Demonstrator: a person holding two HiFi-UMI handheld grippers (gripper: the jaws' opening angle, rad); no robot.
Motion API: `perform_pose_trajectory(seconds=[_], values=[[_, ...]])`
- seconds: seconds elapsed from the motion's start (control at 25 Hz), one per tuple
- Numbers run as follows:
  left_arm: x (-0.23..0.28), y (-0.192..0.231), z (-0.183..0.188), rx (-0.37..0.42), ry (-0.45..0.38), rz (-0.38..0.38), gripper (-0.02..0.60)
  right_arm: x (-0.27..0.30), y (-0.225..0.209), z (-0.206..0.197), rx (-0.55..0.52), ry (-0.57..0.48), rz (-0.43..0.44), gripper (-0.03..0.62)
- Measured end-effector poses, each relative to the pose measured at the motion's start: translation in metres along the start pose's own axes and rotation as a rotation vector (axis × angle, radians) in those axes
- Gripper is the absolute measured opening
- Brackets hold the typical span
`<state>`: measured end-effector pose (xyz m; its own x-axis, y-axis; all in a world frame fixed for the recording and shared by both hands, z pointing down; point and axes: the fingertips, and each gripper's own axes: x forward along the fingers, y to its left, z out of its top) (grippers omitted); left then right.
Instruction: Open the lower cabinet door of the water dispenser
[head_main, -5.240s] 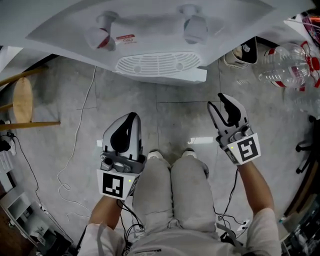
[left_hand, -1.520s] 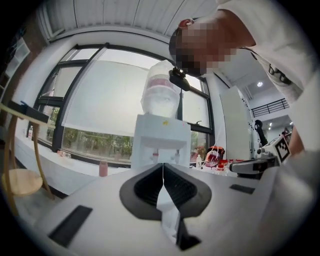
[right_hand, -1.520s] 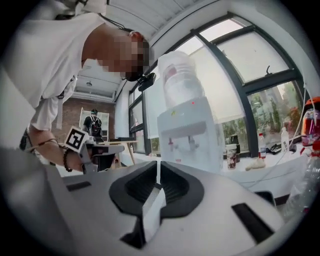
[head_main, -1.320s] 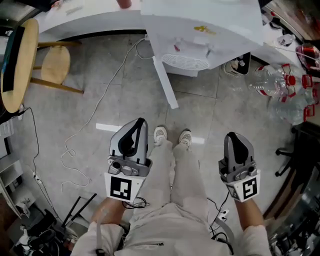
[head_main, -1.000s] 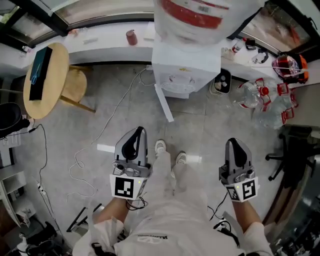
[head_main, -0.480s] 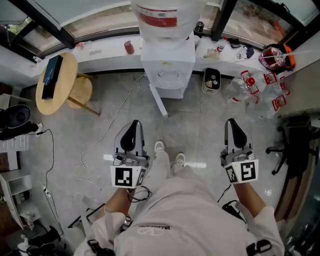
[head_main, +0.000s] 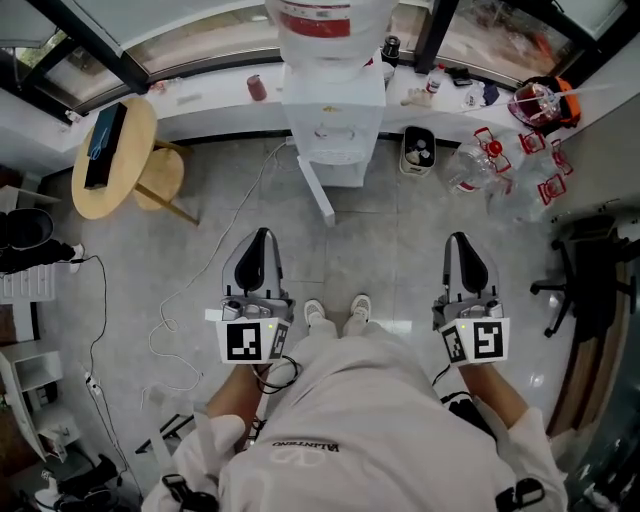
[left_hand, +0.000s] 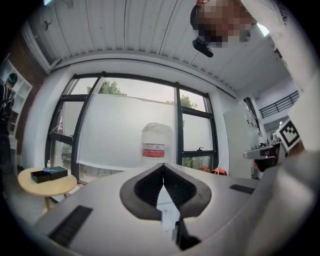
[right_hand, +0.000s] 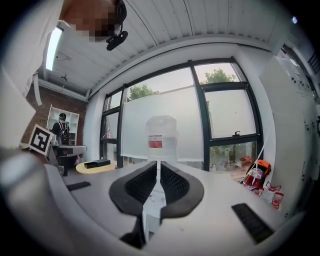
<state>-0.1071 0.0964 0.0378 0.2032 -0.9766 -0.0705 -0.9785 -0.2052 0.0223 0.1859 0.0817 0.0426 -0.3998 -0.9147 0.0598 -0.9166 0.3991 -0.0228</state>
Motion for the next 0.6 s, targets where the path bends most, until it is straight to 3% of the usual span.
perform_pose_trajectory(seconds=[0.2, 0.6], values=[[-0.016, 0.034, 0.005, 0.021, -0.006, 0.029, 0.008, -0.025, 0.004, 0.004, -0.026, -0.007, -0.065, 0.031], [-0.027, 0.047, 0.013, 0.023, -0.032, 0.006, 0.008, -0.048, 0.005, 0.015, -0.064, -0.029, -0.131, 0.014]])
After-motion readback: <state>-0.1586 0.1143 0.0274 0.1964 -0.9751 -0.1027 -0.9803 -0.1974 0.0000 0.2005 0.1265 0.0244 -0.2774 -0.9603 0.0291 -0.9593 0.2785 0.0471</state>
